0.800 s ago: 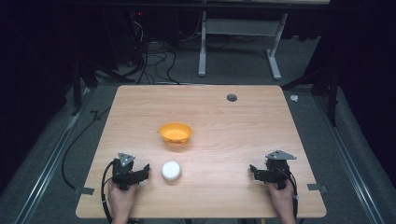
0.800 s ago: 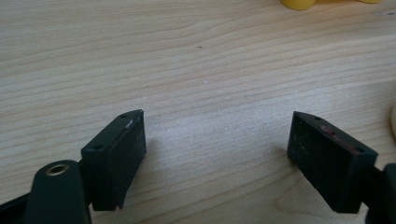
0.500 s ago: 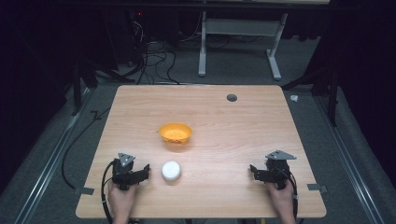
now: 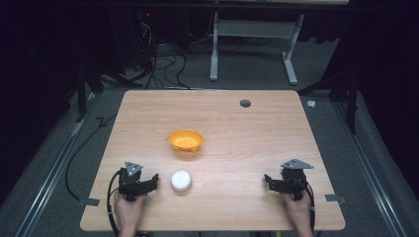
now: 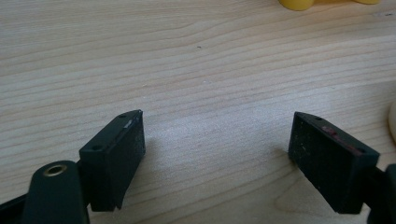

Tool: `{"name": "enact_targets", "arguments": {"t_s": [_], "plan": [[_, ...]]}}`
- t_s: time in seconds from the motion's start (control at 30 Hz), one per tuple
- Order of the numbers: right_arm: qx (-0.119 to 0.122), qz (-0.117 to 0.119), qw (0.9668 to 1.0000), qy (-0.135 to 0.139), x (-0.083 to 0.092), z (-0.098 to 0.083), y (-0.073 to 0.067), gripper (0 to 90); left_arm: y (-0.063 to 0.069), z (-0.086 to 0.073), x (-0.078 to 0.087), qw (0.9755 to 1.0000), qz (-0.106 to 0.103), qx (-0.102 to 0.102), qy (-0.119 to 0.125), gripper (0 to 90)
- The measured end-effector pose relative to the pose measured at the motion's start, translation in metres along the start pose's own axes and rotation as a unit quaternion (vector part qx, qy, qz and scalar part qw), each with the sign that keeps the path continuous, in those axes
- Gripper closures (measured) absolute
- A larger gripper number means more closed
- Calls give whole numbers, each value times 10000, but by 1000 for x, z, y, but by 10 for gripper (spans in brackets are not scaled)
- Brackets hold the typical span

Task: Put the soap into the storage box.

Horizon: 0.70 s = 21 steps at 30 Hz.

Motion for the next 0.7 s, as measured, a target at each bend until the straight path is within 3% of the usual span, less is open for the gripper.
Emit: {"name": "enact_targets", "arguments": {"t_s": [0.43, 0.7], "plan": [[-1, -2, 10000, -5, 0, 0, 0, 172, 1, 2, 1, 9996, -197, 175, 76, 181], [4, -5, 10000, -2, 0, 0, 0, 171, 4, 6, 7, 9993, -296, 161, 138, 182]]}}
Point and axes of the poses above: each handheld gripper's, and its own axes: x roughly backward along the jaws, z roughly out of its top, y roughly to its right, the point moved 9 cm from there along -x, roughly forward along the jaws, and after that the axes turned 1 degree about z, right-handed, at the moved point
